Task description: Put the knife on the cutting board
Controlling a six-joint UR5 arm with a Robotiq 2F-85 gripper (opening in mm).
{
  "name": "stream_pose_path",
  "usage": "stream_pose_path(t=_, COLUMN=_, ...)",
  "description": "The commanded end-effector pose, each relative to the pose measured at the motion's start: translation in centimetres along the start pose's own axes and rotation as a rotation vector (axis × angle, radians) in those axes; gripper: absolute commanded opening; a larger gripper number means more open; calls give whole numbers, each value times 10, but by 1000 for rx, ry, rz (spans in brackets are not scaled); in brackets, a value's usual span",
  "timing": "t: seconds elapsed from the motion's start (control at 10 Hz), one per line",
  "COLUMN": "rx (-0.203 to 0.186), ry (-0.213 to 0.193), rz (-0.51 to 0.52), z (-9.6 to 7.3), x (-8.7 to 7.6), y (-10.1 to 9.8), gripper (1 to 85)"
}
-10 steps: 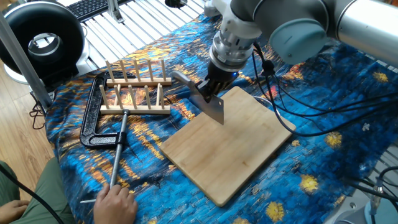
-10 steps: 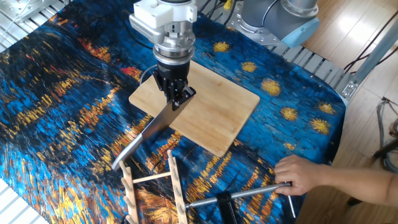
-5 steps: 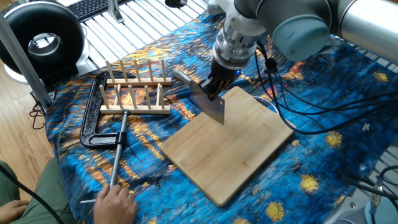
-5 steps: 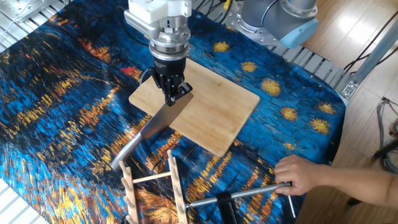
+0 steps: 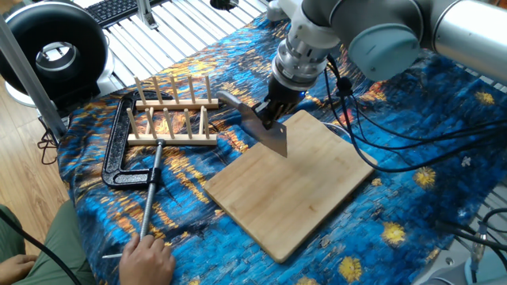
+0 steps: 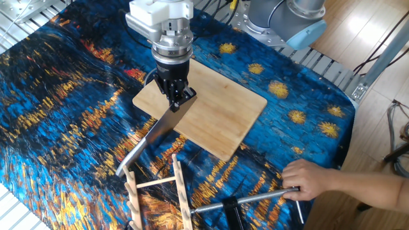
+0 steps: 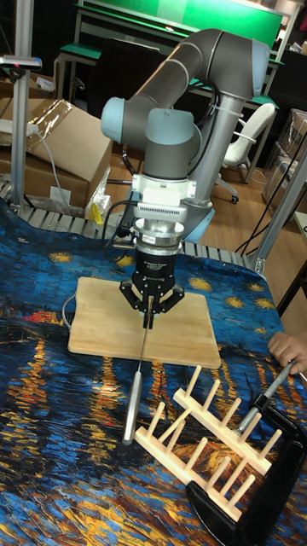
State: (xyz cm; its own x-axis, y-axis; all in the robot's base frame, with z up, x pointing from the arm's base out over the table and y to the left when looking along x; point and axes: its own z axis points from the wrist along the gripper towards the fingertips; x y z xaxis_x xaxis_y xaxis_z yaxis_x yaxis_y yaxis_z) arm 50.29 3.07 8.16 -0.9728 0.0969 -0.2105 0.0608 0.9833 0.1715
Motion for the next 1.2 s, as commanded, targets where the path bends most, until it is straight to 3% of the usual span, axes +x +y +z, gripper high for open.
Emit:
stream_pose_path(t=0.0, rx=-33, ry=-14, rz=-10, z=-1, x=-4, y=4, gripper=270)
stream_pose_path(t=0.4, rx=-84, ry=-20, rz=7, z=-3, x=-6, y=11, gripper=263)
stream_pose_path(t=0.5, rx=-116, ry=-19, rz=-4, z=-4, x=-5, y=15, gripper=277)
stream_pose_path(t=0.8, rx=-80, ry=-18, rz=-23, z=-4, x=-6, y=2, gripper=293)
stream_pose_path(t=1.0, rx=-83, ry=-10, rz=-3, z=-3, x=-6, y=6, gripper=323)
stream_pose_path(t=1.1, rx=-50, ry=-5, rz=-1, z=-2, x=-7, y=0, gripper=330)
